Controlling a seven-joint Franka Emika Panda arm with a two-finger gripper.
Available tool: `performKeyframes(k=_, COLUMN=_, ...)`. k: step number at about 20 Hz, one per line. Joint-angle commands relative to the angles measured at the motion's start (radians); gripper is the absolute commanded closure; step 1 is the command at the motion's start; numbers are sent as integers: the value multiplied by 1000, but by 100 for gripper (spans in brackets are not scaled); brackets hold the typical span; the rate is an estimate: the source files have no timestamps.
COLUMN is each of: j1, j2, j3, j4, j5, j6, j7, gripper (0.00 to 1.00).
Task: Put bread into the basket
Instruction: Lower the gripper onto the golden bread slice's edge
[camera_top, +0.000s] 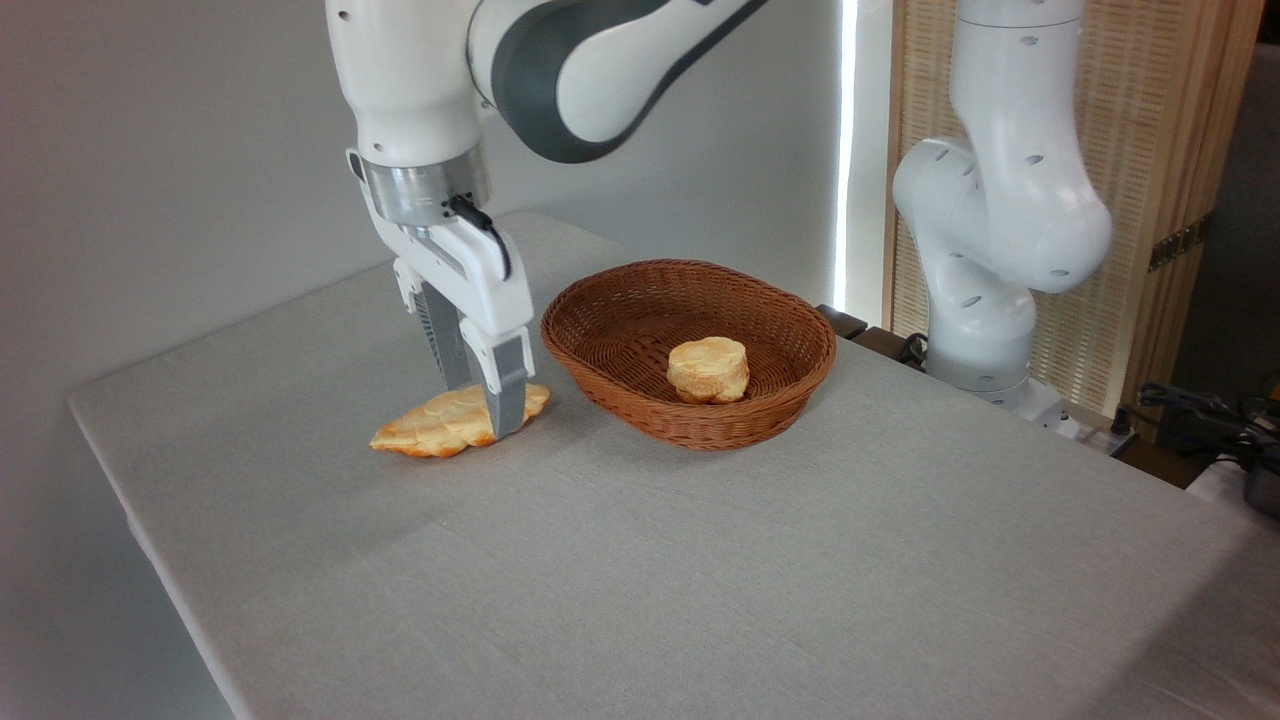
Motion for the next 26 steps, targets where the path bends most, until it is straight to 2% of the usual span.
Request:
performKeyframes(k=1, j1=-70, j2=33, j3=-22, j4=8, j5=-11, j6=17, j7=0, gripper=0)
performKeyframes(k=9, j1=-79, j2=105, j3=-126, j4=10, j5=1, j6=27, j7=-8, gripper=0)
performKeyframes(k=14, j1=-77, j2=135, j3=-124, j4=11, j5=6, j6=60, j7=-8, gripper=0)
performKeyframes(k=21, j1=-77, j2=162, j3=-126, j4=10, j5=67, j6=82, j7=-8, gripper=0)
performKeyframes(k=26, j1=-77, j2=168, j3=-126, j4=10, j5=70, j6=91, j7=-8, gripper=0)
